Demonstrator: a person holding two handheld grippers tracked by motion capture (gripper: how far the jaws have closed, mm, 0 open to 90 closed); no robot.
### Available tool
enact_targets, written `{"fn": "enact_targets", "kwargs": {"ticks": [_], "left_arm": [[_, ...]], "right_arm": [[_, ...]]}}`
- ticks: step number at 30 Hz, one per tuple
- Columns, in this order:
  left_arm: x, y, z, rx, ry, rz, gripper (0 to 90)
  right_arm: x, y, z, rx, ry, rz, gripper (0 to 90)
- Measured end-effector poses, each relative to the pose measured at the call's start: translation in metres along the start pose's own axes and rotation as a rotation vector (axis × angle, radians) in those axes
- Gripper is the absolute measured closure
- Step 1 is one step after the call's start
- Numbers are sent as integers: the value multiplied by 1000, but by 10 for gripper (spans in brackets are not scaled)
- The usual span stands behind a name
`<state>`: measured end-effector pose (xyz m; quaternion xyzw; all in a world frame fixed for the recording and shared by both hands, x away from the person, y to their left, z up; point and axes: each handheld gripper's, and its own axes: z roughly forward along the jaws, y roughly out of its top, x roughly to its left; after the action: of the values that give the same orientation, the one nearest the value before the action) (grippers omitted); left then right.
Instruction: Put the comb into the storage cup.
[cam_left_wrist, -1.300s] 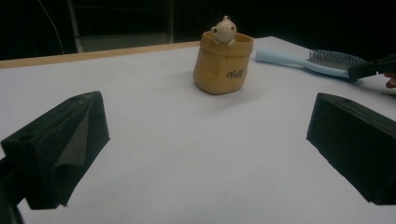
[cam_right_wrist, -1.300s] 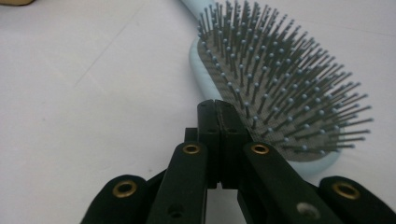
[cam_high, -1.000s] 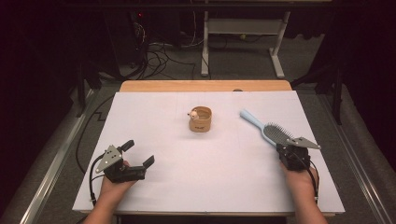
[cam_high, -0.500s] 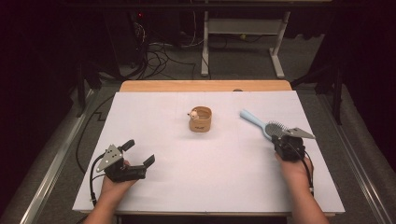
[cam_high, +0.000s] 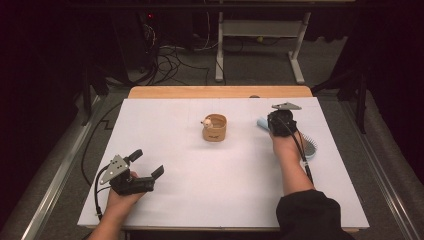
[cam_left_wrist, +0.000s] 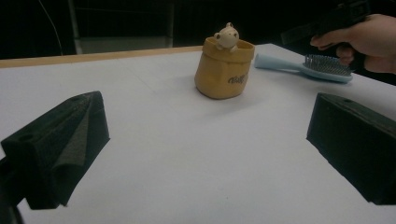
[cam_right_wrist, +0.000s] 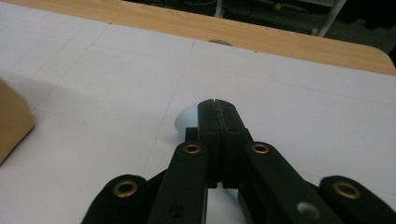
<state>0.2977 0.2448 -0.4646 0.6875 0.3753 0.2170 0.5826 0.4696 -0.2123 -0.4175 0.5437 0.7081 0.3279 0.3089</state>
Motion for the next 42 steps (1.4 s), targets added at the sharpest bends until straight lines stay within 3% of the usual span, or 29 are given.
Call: {"fn": "enact_targets", "kwargs": {"ticks": [5,17,28,42], "left_arm": [[0,-1,0,4,-4,-2,1],[-1,-2,0,3,-10,-10,1],[-1,-1,-1,-3,-12,-11,1],[-5,0,1,-1,-16,3,1]], "right_arm": [[-1,13,27,63,-44,10,900],[3,12,58,155,-95,37,900],[4,7,64,200,-72,38,900],[22,-14,33,206,37,-27,900]]}}
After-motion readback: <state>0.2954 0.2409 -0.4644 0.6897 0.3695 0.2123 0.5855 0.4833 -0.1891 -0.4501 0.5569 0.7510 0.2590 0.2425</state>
